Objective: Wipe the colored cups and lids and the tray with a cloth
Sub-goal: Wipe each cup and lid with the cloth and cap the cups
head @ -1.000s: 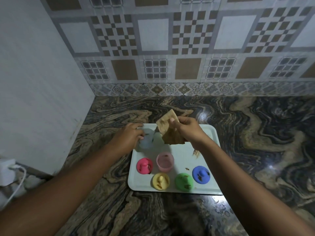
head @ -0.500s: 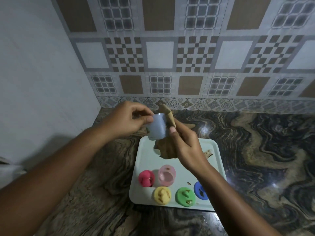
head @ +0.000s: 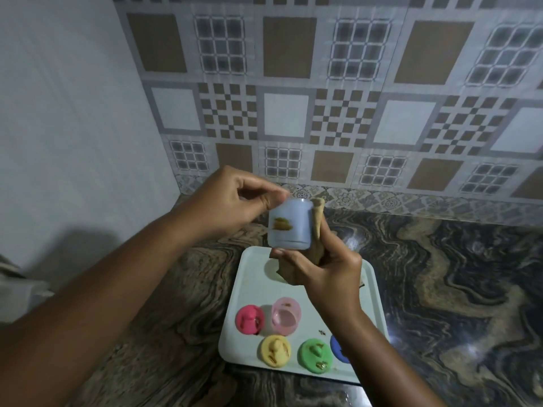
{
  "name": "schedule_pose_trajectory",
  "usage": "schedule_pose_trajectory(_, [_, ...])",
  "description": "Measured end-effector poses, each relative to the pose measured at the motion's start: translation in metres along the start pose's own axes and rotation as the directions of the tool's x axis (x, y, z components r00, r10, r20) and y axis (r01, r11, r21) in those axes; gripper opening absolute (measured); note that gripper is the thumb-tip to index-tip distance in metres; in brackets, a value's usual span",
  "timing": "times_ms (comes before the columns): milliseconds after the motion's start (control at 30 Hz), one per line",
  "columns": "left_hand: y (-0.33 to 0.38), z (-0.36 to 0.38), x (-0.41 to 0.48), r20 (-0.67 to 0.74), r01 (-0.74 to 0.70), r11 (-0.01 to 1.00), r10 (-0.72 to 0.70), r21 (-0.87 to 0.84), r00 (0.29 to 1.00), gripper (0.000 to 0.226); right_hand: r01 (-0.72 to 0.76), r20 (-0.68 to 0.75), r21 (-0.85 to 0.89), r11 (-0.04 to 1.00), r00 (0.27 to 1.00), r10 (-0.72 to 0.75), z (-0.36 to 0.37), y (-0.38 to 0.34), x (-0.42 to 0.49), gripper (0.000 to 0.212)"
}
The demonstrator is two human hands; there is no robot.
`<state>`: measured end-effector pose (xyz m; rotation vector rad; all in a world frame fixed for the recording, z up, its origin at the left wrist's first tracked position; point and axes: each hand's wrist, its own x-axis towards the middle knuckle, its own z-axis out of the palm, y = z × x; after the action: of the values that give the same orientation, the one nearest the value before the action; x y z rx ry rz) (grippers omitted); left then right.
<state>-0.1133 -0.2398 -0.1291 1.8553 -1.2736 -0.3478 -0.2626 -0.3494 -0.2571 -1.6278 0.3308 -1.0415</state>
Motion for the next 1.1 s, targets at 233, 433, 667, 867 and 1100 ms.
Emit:
schedule_pose_trajectory(233, [0.007,0.002,0.003,-0.019,-0.010,0.991,0.012,0.136,1.000,0.004,0.351,0.022,-0.419,0.838,0.926,-0.376,0.005,-0.005,0.006,0.084])
schedule_pose_trajectory(433, [0.014,0.005,-0.004,-0.001,-0.033,0.999,0.033,0.037,0.999,0.030,0.270,-0.064,-0.244,0.931,0.954,-0.293,-0.001,-0.006,0.004,0.084])
schedule_pose_trajectory(667, [0.018,0.009,0.003,-0.036,-0.044,0.990,0.049,0.133,0.998,0.005,0.457,0.045,-0.475,0.752,0.866,-0.498,-0.001,-0.007,0.011,0.067])
schedule_pose_trajectory(867, [0.019,0.003,0.004,-0.054,-0.028,0.999,0.029,0.027,0.998,0.031,0.390,-0.055,-0.401,0.829,0.893,-0.447,-0.004,-0.014,0.022,0.076])
schedule_pose_trajectory(1100, [0.024,-0.008,0.010,-0.077,-0.044,0.997,0.049,0.062,0.996,0.009,0.437,-0.021,-0.397,0.807,0.875,-0.484,0.000,-0.017,0.025,0.070])
